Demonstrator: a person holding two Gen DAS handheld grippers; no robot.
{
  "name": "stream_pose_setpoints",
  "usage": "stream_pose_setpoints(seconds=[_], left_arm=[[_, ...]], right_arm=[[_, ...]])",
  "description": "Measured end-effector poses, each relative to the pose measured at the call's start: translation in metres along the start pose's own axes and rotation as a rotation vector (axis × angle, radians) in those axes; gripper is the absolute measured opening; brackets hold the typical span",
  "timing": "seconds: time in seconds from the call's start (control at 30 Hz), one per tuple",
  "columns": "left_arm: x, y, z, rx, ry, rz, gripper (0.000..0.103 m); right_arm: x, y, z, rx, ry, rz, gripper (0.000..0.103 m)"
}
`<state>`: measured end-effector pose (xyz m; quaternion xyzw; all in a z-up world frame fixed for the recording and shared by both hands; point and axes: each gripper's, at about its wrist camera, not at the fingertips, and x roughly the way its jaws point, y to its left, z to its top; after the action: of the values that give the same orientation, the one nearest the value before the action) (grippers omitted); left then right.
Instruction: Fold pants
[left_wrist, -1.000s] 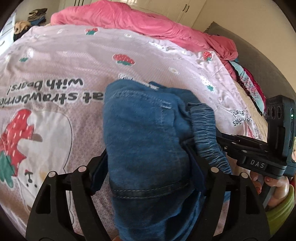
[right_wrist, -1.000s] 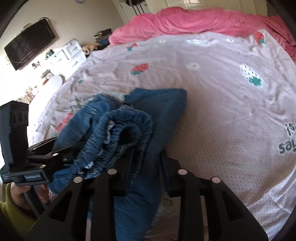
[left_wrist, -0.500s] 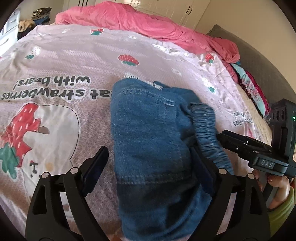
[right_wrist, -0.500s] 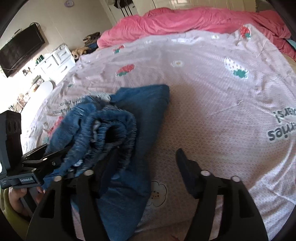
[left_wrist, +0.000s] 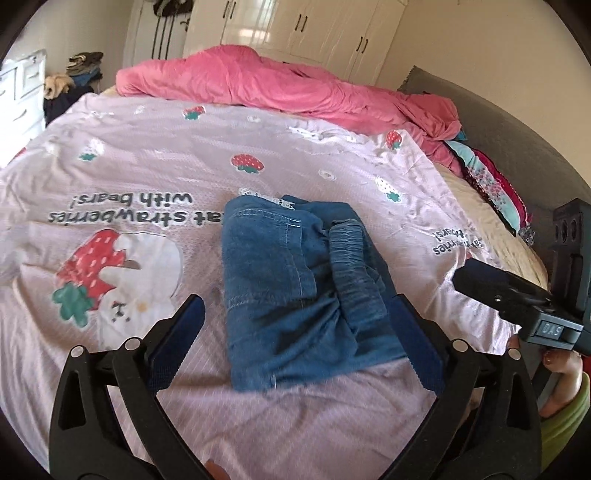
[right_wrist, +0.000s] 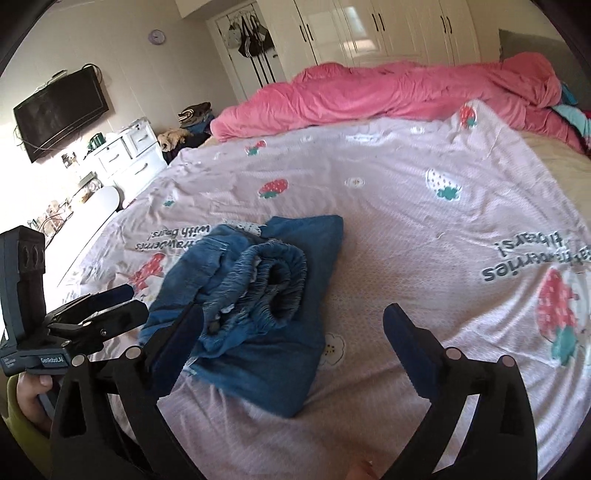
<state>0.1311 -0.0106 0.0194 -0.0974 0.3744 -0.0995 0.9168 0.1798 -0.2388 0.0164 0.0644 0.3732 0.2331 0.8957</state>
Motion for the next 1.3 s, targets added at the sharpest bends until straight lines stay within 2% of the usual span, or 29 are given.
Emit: stream_pose_setpoints(seconds=[0.23,0.37,0.6,0.77,1.07,1.3], left_arm=[[-0.027,-0.002,-0.019,0.016,-0.008,0.041,0.094],[-0.038,-0.001,-0.030,0.025,-0.006,0.059,0.094],[-0.050,0.000,-0.050,0.022,0.002,0.072,0.094],[-0.058,0.001,-0.064,0.022,-0.011,0.081,0.094],[-0.046,0.003,-0.092,0.017,0.024,0.100,0.094],[-0.034,0.003,-0.100,0.020,0.045,0.094,0.094]], right_arm=[[-0.037,0.020,-0.016,-0.059,-0.048,-0.041,0.099],[-0.052,0.028,-0.028,-0.052,-0.072,-0.032,0.099],[-0.067,0.035,-0.056,-0.065,-0.080,-0.061,0.099],[-0.066,0.033,-0.079,-0.063,-0.053,-0.092,0.099],[-0.055,0.023,-0.103,-0.054,-0.038,-0.157,0.099],[-0.042,0.023,-0.111,-0.068,-0.008,-0.158,0.099]])
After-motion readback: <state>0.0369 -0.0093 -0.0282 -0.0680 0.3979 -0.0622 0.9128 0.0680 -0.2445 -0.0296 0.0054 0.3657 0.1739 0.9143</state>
